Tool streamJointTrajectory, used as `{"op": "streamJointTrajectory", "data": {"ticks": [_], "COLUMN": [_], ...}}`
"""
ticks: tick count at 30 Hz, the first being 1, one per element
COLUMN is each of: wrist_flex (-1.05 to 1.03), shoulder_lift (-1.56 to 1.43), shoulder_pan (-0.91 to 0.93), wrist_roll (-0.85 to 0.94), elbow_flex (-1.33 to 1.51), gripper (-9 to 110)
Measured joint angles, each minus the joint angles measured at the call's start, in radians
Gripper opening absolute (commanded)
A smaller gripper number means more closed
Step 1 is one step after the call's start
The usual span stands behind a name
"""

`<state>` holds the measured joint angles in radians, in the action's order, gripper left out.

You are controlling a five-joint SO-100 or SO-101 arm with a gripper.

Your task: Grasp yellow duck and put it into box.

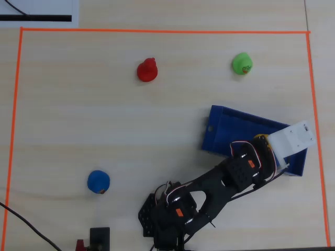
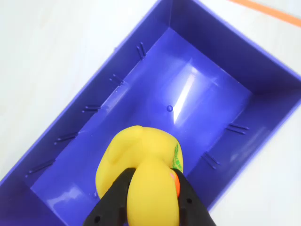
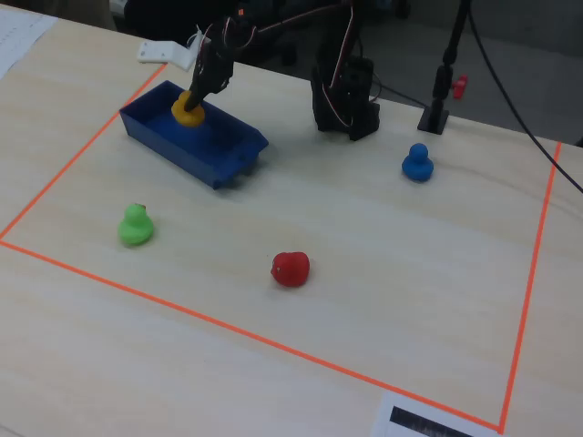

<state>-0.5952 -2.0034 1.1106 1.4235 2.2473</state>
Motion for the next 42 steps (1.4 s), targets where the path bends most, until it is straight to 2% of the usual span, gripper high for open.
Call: {"op": "streamJointTrajectory", "data": {"ticks": [2, 5, 11, 15, 19, 21, 22, 26, 30, 33, 37, 42], "wrist_flex": [0.009, 0.032, 0.043, -0.071, -0.272, -0.382, -0.436, -0.678, -0.744, -0.73, -0.698, -0.695], "shoulder_lift": [0.011, 0.023, 0.023, -0.035, -0.198, -0.336, -0.405, -0.765, -1.132, -1.276, -1.305, -1.307], "shoulder_pan": [-0.018, -0.038, -0.091, -0.163, -0.298, -0.419, -0.477, -0.785, -0.989, -0.986, -0.974, -0.973], "wrist_roll": [-0.006, -0.023, -0.071, -0.137, -0.21, -0.253, -0.275, -0.373, -0.354, -0.298, -0.224, -0.212], "elbow_flex": [0.0, 0.021, 0.025, -0.006, -0.008, 0.061, 0.1, 0.278, 0.54, 0.689, 0.841, 0.859], "gripper": [0, 34, 38, 37, 18, 4, 0, 0, 0, 0, 0, 1]}}
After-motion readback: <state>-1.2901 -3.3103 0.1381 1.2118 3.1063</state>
